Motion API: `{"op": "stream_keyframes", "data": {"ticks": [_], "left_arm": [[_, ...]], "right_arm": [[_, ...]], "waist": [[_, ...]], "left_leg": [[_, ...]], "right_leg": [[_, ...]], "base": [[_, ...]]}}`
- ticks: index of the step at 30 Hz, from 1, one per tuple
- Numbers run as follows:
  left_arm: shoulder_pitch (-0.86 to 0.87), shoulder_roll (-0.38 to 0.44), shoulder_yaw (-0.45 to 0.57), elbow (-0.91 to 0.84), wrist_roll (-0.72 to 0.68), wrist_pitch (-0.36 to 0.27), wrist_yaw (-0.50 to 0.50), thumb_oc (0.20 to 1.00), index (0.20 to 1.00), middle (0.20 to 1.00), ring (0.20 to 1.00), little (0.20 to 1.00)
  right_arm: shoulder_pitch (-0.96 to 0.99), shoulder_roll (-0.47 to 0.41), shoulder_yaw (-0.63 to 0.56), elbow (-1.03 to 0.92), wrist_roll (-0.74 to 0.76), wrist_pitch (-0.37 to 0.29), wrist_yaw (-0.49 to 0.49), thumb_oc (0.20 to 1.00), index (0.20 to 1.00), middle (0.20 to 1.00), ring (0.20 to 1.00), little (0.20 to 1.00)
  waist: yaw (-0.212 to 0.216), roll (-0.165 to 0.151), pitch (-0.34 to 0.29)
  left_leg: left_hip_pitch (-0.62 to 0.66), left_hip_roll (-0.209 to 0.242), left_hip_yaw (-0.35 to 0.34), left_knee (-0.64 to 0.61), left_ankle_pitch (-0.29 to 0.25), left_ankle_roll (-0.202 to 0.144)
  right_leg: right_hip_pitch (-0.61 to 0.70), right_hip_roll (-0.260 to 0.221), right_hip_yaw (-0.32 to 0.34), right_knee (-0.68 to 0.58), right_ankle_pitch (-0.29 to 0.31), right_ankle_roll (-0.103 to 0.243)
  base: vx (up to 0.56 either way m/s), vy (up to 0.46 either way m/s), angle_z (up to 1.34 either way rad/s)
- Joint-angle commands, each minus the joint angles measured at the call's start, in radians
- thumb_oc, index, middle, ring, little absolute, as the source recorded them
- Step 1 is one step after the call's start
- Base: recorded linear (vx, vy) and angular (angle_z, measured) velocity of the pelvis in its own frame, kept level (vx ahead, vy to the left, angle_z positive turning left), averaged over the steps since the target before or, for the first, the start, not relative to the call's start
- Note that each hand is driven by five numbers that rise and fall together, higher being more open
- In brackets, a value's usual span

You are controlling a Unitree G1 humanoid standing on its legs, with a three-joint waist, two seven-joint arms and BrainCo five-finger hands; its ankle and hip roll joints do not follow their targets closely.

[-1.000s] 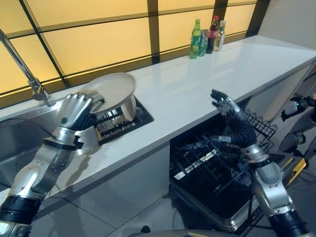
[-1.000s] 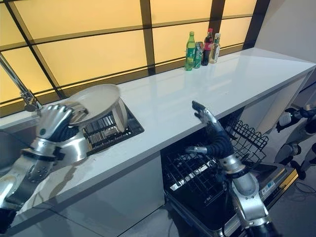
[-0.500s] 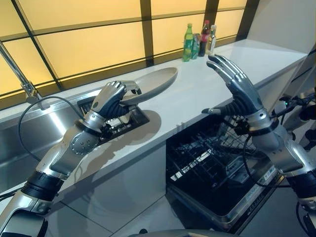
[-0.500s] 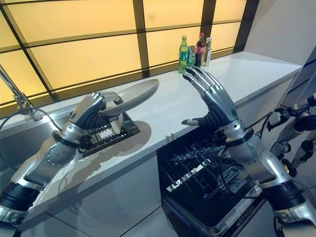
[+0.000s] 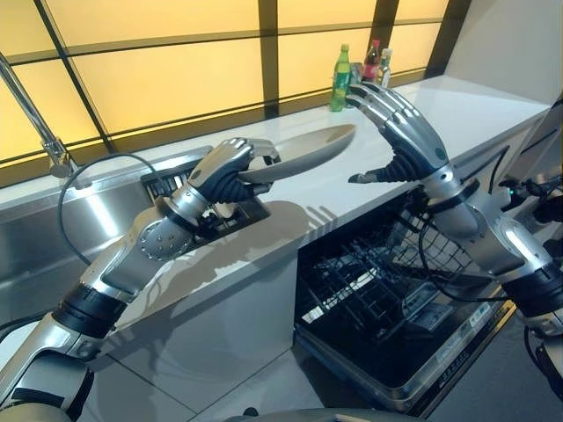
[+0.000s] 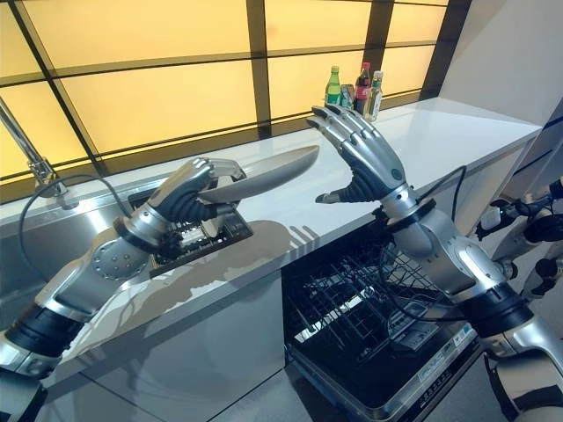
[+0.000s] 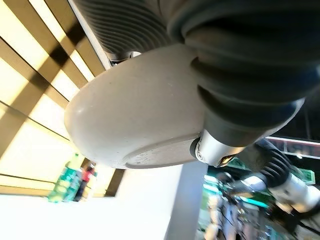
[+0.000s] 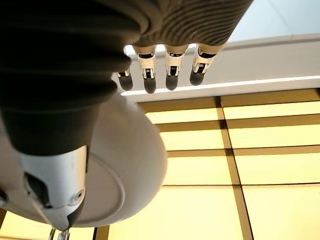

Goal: Pick up plates and place into dishwasher.

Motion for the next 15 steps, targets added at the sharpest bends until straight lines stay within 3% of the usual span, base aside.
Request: {"op": "stream_keyframes", "data": {"ticks": [1, 7, 15], "left_arm": [[-0.122, 0.009, -0.019, -0.020, -0.093, -0.044, -0.007, 0.200, 0.200, 0.200, 0.200, 0.200], [-0.150, 0.003, -0.049, -0.023, -0.115, -0.068, -0.036, 0.200, 0.200, 0.200, 0.200, 0.200], [-0.185, 0.022, -0.071, -0.030, -0.133, -0.089, -0.043, 0.200, 0.200, 0.200, 0.200, 0.200]], "right_arm": [[-0.170, -0.027, 0.048, 0.068, 0.047, 0.019, 0.024, 1.000, 1.000, 1.000, 1.000, 1.000], [-0.244, -0.025, 0.115, 0.115, 0.061, 0.052, 0.084, 1.000, 1.000, 1.000, 1.000, 1.000], [-0.301, -0.025, 0.169, 0.169, 0.109, 0.042, 0.154, 1.000, 1.000, 1.000, 1.000, 1.000]], "waist": [[0.029, -0.018, -0.002], [0.042, -0.021, -0.008], [0.056, -0.024, -0.016]], "left_leg": [[0.032, -0.063, 0.001, 0.065, -0.226, 0.048], [0.033, -0.063, -0.005, 0.064, -0.224, 0.048], [0.031, -0.065, -0.017, 0.058, -0.218, 0.046]], "right_leg": [[0.029, -0.060, 0.030, 0.015, -0.135, 0.090], [0.034, -0.062, 0.021, 0.015, -0.137, 0.088], [0.038, -0.066, 0.007, 0.014, -0.140, 0.087]], "base": [[0.00, 0.000, 0.00], [0.00, -0.008, 0.02], [0.00, -0.007, 0.03]]}}
